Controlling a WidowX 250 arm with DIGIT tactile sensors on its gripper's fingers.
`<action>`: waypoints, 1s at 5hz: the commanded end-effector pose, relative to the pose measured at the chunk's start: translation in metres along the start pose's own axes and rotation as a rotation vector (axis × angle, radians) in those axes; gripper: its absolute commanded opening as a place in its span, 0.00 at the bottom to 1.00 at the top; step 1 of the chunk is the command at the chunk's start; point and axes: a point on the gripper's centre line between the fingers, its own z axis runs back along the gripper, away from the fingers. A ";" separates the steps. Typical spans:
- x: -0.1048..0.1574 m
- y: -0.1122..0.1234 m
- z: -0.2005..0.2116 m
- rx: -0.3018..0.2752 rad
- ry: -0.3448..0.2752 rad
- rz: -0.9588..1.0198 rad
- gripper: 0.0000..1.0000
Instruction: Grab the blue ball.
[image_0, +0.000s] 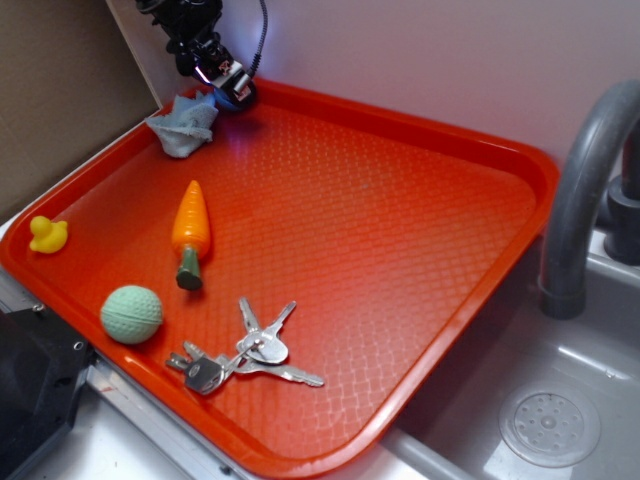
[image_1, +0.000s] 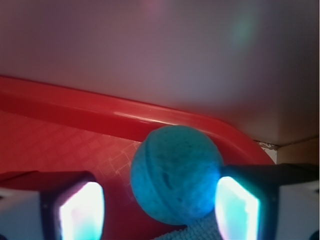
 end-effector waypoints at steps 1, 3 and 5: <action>0.013 0.000 0.000 0.025 -0.014 -0.005 0.00; 0.012 0.000 -0.007 0.028 -0.003 0.003 0.00; 0.007 -0.006 -0.006 0.016 0.001 0.001 0.00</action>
